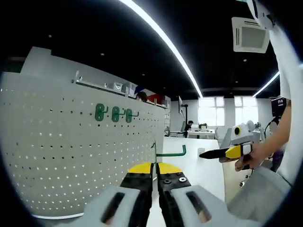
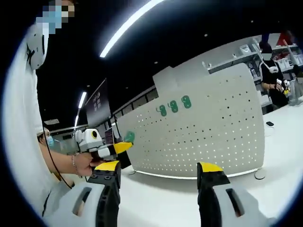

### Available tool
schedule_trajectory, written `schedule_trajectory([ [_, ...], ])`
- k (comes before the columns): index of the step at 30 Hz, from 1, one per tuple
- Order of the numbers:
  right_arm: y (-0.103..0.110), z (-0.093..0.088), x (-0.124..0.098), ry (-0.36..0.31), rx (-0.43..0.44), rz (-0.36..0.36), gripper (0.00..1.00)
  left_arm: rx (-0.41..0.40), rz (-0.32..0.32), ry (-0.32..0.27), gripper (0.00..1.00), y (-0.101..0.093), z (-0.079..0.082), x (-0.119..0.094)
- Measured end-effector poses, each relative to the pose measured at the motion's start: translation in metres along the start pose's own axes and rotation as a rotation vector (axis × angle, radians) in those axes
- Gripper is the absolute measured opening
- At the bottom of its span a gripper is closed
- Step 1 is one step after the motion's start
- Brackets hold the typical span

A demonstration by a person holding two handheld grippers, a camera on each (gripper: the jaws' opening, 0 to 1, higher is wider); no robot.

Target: Insert the hook assembly into the mounting plate slot until the hook locks in place.

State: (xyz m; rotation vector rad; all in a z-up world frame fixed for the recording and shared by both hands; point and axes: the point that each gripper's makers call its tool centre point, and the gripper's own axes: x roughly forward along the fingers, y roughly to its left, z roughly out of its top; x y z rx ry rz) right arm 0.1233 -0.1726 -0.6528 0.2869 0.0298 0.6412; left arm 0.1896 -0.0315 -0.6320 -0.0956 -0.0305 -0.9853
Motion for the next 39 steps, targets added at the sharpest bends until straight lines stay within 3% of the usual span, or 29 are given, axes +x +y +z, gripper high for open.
schedule_trajectory([
  [8,0.007,0.001,0.011,0.004,0.009,0.027,0.60,0.003,0.007,0.006,0.02,0.000,-0.002,0.002],
  [13,0.022,0.007,0.027,-0.028,0.052,0.086,0.58,0.007,0.014,0.005,0.02,0.001,0.000,0.002],
  [21,0.037,0.005,0.050,-0.016,0.074,0.136,0.56,0.008,0.022,0.012,0.02,0.002,-0.002,0.001],
  [39,0.062,0.008,0.087,-0.023,0.099,0.199,0.49,0.013,0.029,0.020,0.02,-0.002,-0.003,0.004],
])
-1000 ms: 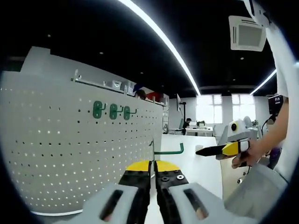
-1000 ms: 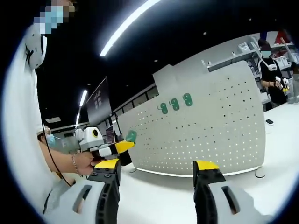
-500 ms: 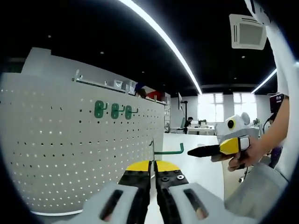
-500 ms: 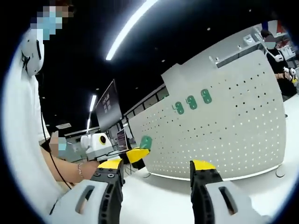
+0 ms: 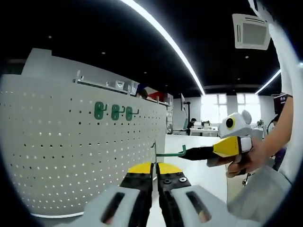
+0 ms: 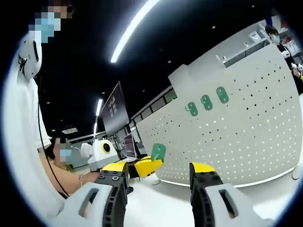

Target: Insert the hook assembly into the mounting plate slot until the hook locks in place.

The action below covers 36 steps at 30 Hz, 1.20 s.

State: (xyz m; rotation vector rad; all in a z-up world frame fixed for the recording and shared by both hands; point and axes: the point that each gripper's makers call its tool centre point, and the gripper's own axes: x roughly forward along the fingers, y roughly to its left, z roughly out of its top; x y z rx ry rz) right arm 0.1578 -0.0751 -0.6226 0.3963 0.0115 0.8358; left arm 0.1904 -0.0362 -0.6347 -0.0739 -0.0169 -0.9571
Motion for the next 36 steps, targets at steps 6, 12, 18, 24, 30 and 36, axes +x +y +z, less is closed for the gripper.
schedule_trajectory([
  [6,0.000,-0.004,0.010,0.015,-0.016,-0.008,0.44,-0.001,0.005,0.007,0.02,0.000,-0.002,0.001],
  [12,0.001,-0.004,0.015,-0.001,0.007,-0.007,0.40,0.004,0.015,0.009,0.02,0.001,-0.001,0.001],
  [18,0.005,-0.004,0.020,-0.008,-0.007,0.007,0.33,0.002,0.017,0.003,0.02,0.000,0.000,0.001],
  [24,0.006,-0.001,0.025,-0.017,-0.007,0.008,0.28,-0.001,0.021,-0.001,0.02,0.000,0.001,0.000],
  [30,0.008,-0.003,0.031,-0.011,-0.025,0.006,0.22,0.000,0.022,0.002,0.02,-0.001,0.001,0.000],
  [36,0.009,-0.004,0.036,-0.009,-0.053,-0.004,0.19,-0.004,0.023,0.006,0.02,-0.002,-0.002,0.000],
])
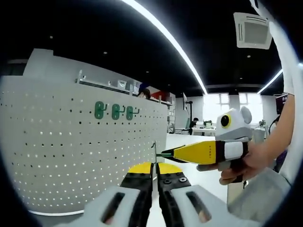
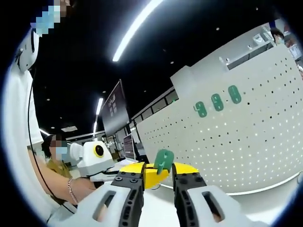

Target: Insert the hook assembly into the mounting plate slot until the hook locks in place.

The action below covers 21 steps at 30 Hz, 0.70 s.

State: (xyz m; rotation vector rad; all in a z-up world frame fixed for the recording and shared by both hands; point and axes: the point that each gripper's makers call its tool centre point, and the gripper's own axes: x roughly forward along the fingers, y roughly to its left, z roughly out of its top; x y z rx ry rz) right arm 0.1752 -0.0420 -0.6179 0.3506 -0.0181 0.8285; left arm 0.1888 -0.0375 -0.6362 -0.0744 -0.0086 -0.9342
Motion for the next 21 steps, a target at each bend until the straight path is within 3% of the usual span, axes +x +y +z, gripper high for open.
schedule_trajectory([
  [2,-0.0012,-0.0048,0.0013,0.030,-0.025,-0.010,0.16,-0.001,0.001,0.000,0.02,-0.0004,0.0000,-0.0004],
  [21,-0.0050,0.0000,0.0064,0.016,-0.012,-0.038,0.06,-0.005,0.014,-0.004,0.02,-0.0006,0.0007,-0.0001],
])
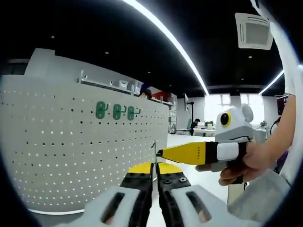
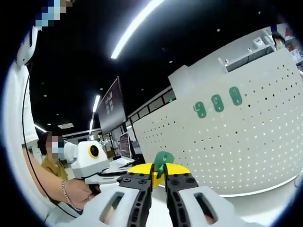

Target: Insert the hook assembly into the mounting plate slot until the hook locks in place.

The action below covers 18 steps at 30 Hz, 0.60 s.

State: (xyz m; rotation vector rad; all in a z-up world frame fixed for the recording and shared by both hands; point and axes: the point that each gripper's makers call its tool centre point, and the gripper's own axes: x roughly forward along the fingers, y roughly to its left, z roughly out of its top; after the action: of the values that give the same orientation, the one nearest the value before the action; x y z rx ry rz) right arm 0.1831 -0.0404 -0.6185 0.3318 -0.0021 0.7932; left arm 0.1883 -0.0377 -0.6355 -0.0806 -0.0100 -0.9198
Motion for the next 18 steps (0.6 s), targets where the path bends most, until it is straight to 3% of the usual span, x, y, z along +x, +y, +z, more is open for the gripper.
schedule_trajectory([
  [10,-0.0041,-0.0013,0.0038,0.031,-0.025,-0.043,0.02,-0.008,0.011,-0.003,0.02,0.0017,-0.0008,0.0002],
  [18,-0.0057,-0.0029,0.0042,0.032,0.054,-0.069,0.01,0.006,0.029,0.002,0.02,0.0023,-0.0017,-0.0002],
])
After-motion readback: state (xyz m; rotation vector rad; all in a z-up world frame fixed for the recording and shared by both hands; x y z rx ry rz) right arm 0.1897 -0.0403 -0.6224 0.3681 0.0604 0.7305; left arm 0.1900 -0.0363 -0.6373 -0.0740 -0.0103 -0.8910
